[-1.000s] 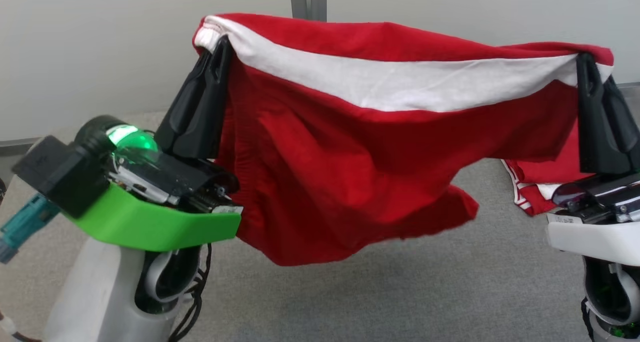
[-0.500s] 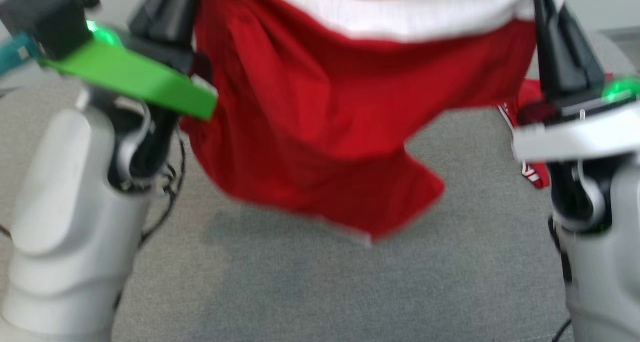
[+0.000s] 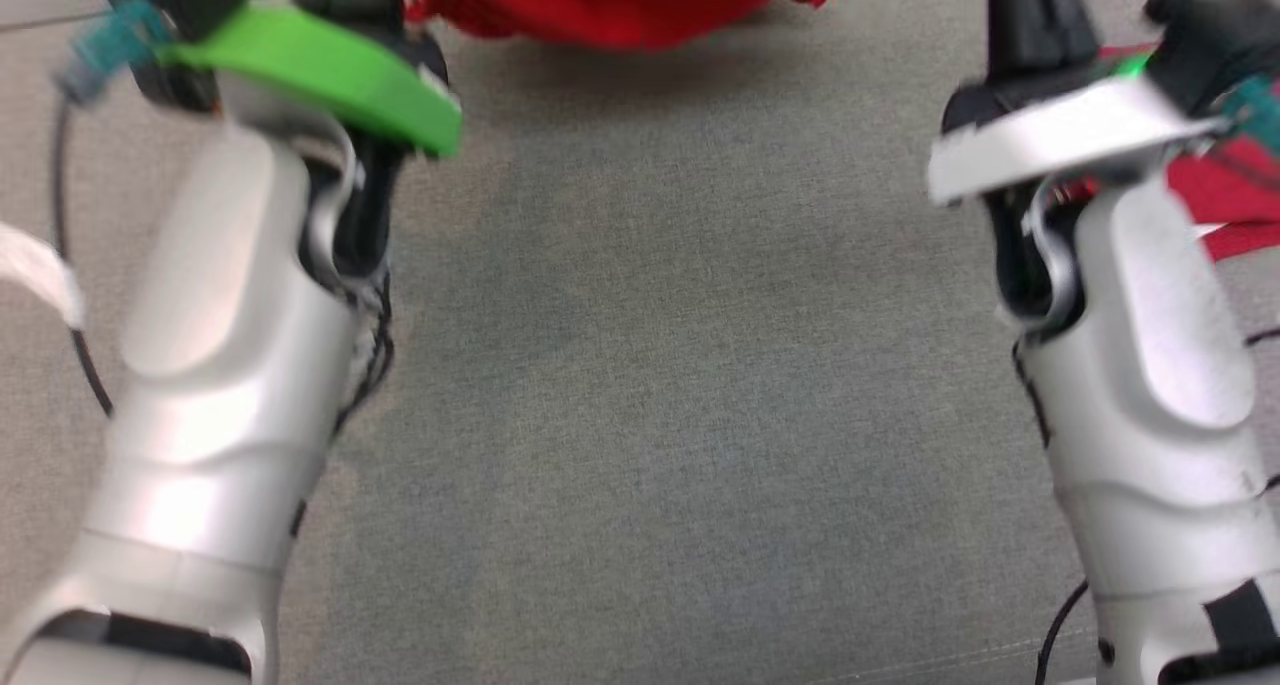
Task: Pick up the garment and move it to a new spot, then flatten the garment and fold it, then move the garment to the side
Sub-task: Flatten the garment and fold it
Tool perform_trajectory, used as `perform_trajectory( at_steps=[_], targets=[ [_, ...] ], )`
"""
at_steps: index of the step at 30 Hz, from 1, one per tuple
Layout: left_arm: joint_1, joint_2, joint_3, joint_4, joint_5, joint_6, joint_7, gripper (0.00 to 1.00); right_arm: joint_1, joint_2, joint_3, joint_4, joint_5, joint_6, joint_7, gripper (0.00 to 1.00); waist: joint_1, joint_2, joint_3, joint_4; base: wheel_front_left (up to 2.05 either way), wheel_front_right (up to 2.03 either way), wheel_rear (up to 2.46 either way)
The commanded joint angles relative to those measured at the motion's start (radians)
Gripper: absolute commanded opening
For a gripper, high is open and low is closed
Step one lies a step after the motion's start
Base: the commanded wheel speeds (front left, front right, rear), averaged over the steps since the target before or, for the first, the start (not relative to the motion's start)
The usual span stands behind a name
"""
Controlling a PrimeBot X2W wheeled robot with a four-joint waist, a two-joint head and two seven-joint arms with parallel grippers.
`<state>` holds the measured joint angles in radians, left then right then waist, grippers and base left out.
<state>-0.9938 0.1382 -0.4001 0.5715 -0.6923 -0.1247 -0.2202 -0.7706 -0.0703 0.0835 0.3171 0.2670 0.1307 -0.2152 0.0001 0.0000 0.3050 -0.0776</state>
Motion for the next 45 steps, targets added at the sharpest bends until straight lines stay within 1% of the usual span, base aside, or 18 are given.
perform_trajectory(
  at_steps=[1, 5, 8, 12, 18, 24, 28, 31, 34, 36, 41, 44, 45],
  targets=[
    [0.046, -0.004, -0.017, 0.015, -0.020, -0.007, -0.019, 0.00, 0.039, 0.003, 0.010, 0.030, 0.015, 0.000, -0.019, 0.00, -0.0001, 0.0000, 0.011, -0.005, 0.00, 0.00, 0.00],
    [0.172, -0.005, -0.052, 0.004, -0.081, -0.007, -0.041, 0.00, 0.137, 0.004, 0.016, 0.086, 0.048, 0.000, -0.043, 0.00, -0.0001, 0.0000, 0.006, -0.005, 0.00, 0.00, 0.00],
    [0.270, 0.003, -0.038, -0.068, -0.103, -0.007, -0.046, 0.00, 0.210, 0.004, 0.009, 0.066, 0.078, 0.000, -0.051, 0.00, -0.0001, 0.0000, -0.011, -0.005, 0.00, 0.00, 0.00],
    [0.420, -0.002, 0.018, -0.209, -0.090, -0.007, -0.045, 0.00, 0.324, 0.005, -0.020, -0.042, 0.093, 0.000, -0.050, 0.00, -0.0001, 0.0000, -0.054, -0.002, 0.00, 0.00, 0.00],
    [0.647, -0.022, 0.060, -0.397, -0.040, -0.007, -0.045, 0.00, 0.528, 0.011, -0.064, -0.222, 0.103, 0.000, -0.050, 0.00, -0.0001, 0.0000, -0.158, 0.008, 0.00, 0.00, 0.00],
    [0.855, -0.042, 0.078, -0.540, -0.014, -0.007, -0.045, 0.00, 0.731, 0.015, -0.083, -0.381, 0.098, 0.000, -0.040, 0.00, -0.0001, 0.0000, -0.251, 0.010, 0.00, 0.00, 0.00],
    [0.978, -0.050, 0.081, -0.611, -0.009, -0.007, -0.045, 0.00, 0.849, 0.018, -0.109, -0.483, 0.082, 0.000, 0.015, 0.00, -0.0001, 0.0000, -0.273, 0.011, 0.00, 0.00, 0.00],
    [1.040, -0.054, 0.055, -0.619, -0.013, -0.007, -0.045, 0.00, 0.903, 0.019, -0.122, -0.531, 0.087, 0.000, 0.056, 0.00, -0.0001, 0.0000, -0.266, 0.016, 0.00, 0.00, 0.00],
    [1.062, -0.057, 0.037, -0.594, -0.003, -0.005, -0.045, 0.00, 0.916, 0.019, -0.129, -0.525, 0.097, 0.000, 0.079, 0.00, -0.0001, 0.0000, -0.246, 0.027, 0.00, 0.00, 0.00],
    [1.067, -0.065, 0.033, -0.570, -0.021, 0.005, -0.045, 0.00, 0.898, 0.019, -0.133, -0.497, 0.092, 0.000, 0.089, 0.00, -0.0001, 0.0000, -0.228, 0.036, 0.00, 0.00, 0.00],
    [1.017, -0.078, 0.007, -0.480, -0.082, 0.032, 0.000, 0.00, 0.798, 0.018, -0.133, -0.393, 0.058, 0.000, 0.123, 0.00, -0.0001, 0.0000, -0.172, 0.065, 0.00, 0.00, 0.00],
    [0.975, -0.083, 0.000, -0.438, -0.119, 0.058, 0.015, 0.00, 0.705, -0.012, -0.132, -0.317, 0.042, 0.000, 0.142, 0.00, -0.0001, 0.0000, -0.137, 0.091, 0.00, 0.00, 0.00],
    [0.956, -0.084, -0.002, -0.424, -0.136, 0.074, 0.015, 0.00, 0.665, -0.026, -0.125, -0.284, 0.035, 0.000, 0.150, 0.00, -0.0001, 0.0000, -0.125, 0.101, 0.00, 0.00, 0.00]
  ],
)
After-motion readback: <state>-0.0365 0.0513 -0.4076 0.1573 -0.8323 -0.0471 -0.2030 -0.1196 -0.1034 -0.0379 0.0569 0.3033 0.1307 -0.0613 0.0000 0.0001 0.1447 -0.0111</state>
